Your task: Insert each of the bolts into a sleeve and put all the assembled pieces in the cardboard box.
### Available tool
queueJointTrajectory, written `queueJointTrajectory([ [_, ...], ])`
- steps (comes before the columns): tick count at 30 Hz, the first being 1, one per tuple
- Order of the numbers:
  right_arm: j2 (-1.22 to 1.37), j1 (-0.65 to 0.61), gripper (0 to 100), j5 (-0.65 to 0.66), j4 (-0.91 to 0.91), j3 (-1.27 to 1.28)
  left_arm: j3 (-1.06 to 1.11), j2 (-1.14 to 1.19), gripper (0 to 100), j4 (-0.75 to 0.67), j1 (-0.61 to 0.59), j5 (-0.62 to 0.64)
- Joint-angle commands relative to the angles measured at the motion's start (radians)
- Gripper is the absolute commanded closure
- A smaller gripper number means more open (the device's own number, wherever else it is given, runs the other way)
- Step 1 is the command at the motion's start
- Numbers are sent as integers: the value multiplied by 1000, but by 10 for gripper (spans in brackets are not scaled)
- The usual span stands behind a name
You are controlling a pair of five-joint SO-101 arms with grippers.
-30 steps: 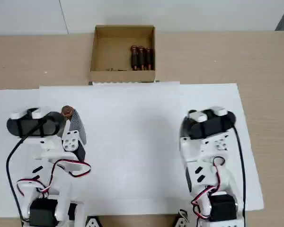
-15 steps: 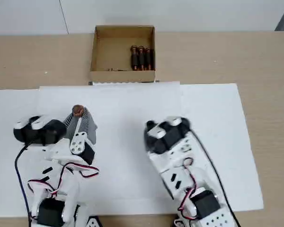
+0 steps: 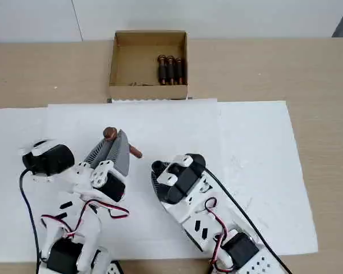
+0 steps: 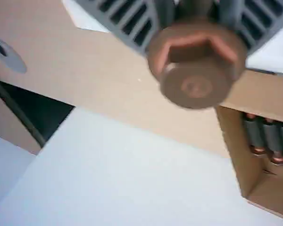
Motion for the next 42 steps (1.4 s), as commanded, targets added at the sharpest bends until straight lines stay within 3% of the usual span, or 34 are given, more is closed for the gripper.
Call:
queueJointTrajectory([
  [1, -4, -19, 996, -3, -28, -14, -4, -15, 995, -32, 32, 14],
  [12, -4, -19, 996, 48, -30, -35, -4, -12, 995, -28, 143, 11],
  [31, -4, -19, 996, 107, -30, -83, 81, -11, 995, -25, 187, -52],
  [36, -4, -19, 996, 120, -30, -83, 101, -12, 995, 37, 305, -130],
  [42, -4, -19, 996, 118, -30, -94, 107, -12, 995, 149, 331, -133],
])
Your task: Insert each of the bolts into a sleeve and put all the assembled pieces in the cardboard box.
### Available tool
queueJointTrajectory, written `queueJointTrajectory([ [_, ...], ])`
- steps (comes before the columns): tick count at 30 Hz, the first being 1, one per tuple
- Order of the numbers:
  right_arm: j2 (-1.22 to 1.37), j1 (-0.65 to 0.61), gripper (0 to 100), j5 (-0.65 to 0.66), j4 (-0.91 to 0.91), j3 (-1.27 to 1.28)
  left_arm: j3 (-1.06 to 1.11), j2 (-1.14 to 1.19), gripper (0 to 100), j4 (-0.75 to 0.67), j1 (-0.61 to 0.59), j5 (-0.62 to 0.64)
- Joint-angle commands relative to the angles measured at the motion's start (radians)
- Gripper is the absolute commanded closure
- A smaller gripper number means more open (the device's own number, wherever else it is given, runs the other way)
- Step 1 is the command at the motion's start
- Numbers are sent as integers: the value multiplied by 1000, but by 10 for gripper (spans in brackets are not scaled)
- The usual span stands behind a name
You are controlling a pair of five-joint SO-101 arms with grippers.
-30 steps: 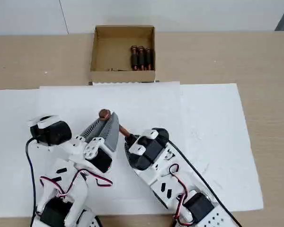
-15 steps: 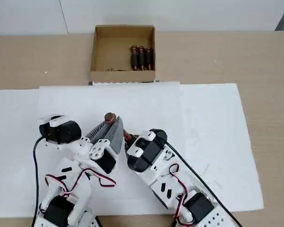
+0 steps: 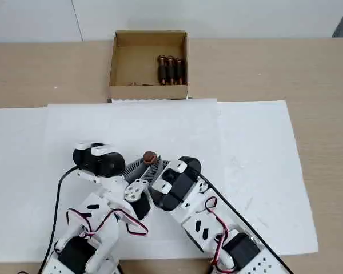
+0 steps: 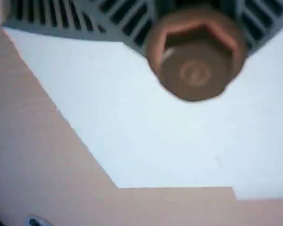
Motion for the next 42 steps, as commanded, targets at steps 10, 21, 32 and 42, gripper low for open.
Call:
queueJointTrajectory([
  [10, -5, -13, 996, 12, -28, -55, 31, -11, 902, 104, 51, -74],
  [21, -5, -13, 996, 12, -21, -46, -30, -9, 805, 104, -54, -227],
  [32, -5, -13, 996, 12, -24, -35, -96, -9, 805, 106, -100, -284],
  [42, -5, -7, 996, 12, -19, -34, -206, -9, 985, 141, -104, -285],
])
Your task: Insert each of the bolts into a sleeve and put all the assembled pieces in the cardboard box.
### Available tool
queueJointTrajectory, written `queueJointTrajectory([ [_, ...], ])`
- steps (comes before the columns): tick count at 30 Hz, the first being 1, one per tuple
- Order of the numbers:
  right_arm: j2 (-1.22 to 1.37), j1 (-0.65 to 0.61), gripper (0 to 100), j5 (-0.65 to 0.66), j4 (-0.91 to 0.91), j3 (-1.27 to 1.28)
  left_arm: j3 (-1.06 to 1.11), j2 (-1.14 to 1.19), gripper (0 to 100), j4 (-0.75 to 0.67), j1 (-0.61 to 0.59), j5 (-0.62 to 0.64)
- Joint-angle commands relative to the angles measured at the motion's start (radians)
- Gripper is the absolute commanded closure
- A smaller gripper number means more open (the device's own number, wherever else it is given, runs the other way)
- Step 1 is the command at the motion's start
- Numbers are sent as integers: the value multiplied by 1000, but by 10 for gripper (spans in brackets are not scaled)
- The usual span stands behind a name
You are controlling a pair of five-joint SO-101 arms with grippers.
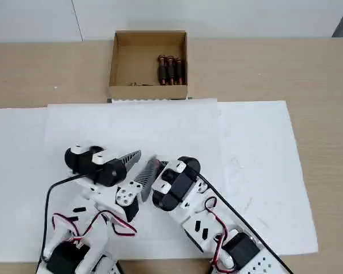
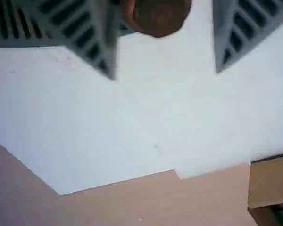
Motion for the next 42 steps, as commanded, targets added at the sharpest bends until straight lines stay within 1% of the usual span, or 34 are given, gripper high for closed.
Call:
queueJointTrajectory([
  [1, -8, 1, 996, 12, -21, -35, -54, -8, 987, 6, -14, -8],
  [4, -8, 42, 996, 9, -21, -35, -48, -8, 994, 6, -89, -25],
  [8, -8, 148, 996, 6, -21, -37, 4, -8, 994, 0, -232, -146],
  [11, -8, 223, 996, 5, -21, -41, 62, -8, 994, 0, -321, -196],
  [15, -8, 320, 996, 3, -21, -44, 162, -8, 994, 0, -414, -229],
  [19, -8, 417, 996, 3, -19, -40, 228, -8, 994, -2, -482, -232],
  [21, -8, 460, 996, 3, -13, -37, 255, -8, 994, -2, -506, -232],
  [23, -8, 495, 996, -8, 35, -37, 292, -8, 994, -2, -520, -232],
  [28, -5, 550, 996, -138, 157, -69, 311, -9, 994, -2, -529, -232],
  [31, 1, 553, 996, -172, 189, -117, 311, -9, 994, -2, -526, -233],
  [35, 13, 552, 996, -172, 226, -199, 311, -9, 994, -2, -526, -233],
  [38, 99, 552, 996, -172, 262, -307, 311, -9, 994, -2, -526, -233],
  [42, 332, 552, 996, -184, 260, -486, 311, -9, 994, -2, -528, -233],
])
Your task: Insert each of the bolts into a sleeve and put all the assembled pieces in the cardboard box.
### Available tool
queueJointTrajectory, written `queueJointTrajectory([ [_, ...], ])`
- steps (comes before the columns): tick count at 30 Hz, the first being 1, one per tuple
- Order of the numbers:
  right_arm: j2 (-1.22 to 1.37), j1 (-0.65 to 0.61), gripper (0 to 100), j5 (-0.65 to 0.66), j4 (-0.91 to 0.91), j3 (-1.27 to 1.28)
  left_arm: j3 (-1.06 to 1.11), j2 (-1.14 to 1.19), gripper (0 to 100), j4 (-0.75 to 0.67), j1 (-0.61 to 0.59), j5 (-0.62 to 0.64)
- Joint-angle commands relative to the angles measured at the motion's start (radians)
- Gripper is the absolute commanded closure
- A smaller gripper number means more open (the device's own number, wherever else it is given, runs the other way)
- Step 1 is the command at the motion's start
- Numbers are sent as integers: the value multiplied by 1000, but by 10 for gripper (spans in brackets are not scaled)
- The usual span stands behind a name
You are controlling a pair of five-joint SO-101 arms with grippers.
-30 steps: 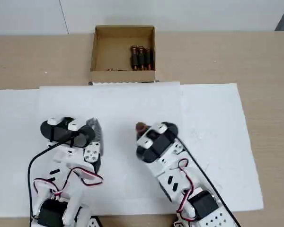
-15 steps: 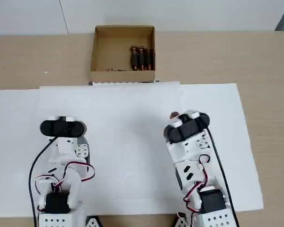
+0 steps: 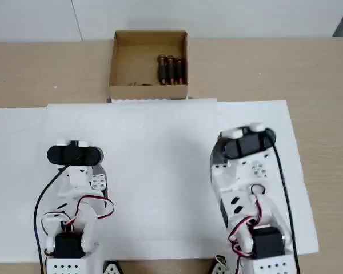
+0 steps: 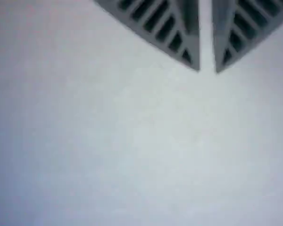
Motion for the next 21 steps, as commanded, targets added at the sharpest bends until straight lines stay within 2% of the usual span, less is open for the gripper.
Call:
queueJointTrajectory([
  [1, 211, 4, 996, -34, -4, -216, -4, -11, 994, -5, -5, -2],
  [5, 473, 2, 996, -43, -13, -387, -4, -11, 994, -5, -2, -2],
  [10, 751, -1, 996, -34, -136, -555, -4, -11, 994, -5, -2, -2],
  [21, 1328, -96, 996, 150, -427, -933, -4, -11, 994, -5, -2, -2],
])
